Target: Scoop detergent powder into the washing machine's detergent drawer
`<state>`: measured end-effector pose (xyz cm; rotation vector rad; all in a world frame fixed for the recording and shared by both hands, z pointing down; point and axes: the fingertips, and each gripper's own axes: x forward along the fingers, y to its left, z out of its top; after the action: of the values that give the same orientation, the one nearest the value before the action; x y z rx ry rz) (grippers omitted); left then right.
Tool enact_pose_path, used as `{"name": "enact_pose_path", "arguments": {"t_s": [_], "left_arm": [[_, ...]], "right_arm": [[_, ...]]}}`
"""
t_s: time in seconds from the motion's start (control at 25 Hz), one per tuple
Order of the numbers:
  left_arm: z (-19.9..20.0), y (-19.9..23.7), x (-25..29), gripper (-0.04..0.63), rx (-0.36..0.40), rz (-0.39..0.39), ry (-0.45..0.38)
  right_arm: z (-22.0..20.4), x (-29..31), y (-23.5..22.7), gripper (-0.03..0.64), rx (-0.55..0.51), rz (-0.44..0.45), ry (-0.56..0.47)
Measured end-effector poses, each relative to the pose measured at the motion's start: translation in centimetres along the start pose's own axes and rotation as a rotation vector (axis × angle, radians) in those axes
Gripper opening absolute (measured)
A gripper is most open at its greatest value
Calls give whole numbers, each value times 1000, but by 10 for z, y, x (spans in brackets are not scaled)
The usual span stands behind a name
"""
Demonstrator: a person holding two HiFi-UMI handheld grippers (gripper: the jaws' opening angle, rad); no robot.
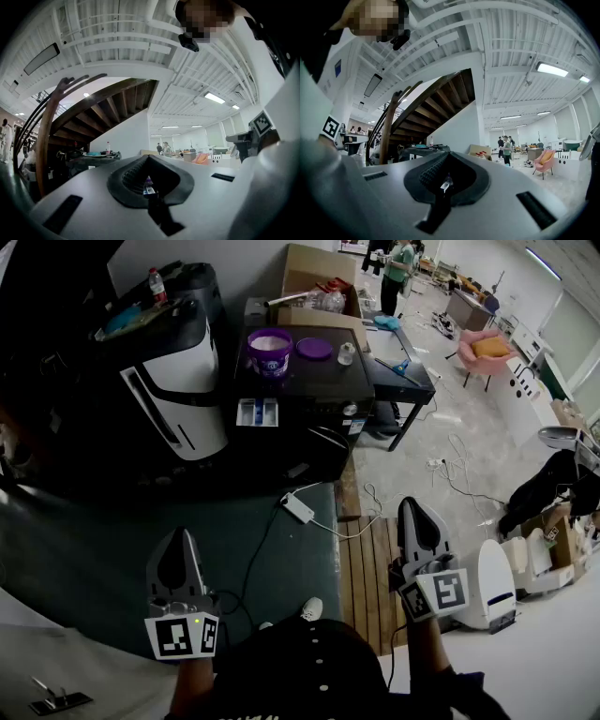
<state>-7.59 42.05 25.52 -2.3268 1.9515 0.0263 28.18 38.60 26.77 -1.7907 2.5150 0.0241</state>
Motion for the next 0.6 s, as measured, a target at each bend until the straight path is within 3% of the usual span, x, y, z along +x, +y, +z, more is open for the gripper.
{"name": "enact_pose_path", "arguments": {"t_s": [0.6], "left_arm": [[-3,-3,0,6,2,-5,-1]], "right_arm": [[-6,1,5,28,1,22,5]]}}
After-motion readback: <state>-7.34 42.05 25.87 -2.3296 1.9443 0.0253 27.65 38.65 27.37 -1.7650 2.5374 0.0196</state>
